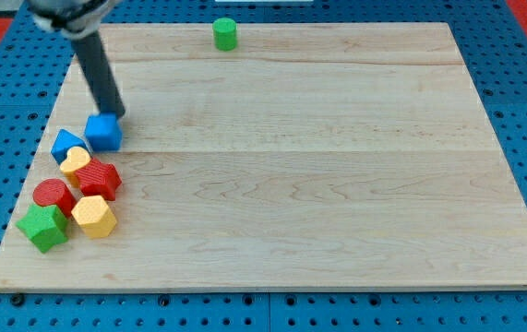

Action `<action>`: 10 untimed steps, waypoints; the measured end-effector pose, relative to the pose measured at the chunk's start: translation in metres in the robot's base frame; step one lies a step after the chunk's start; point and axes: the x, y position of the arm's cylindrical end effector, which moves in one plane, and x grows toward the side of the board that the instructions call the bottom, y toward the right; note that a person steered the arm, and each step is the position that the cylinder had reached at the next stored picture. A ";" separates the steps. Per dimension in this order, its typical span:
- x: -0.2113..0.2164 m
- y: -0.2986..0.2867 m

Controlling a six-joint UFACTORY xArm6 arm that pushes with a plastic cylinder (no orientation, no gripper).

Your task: Move the green circle slightly left

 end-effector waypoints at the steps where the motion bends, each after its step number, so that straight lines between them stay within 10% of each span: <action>1: 0.014 0.037; 3: -0.109 0.240; 5: -0.218 0.211; 6: -0.177 0.132; 8: -0.200 0.217; 10: -0.209 0.080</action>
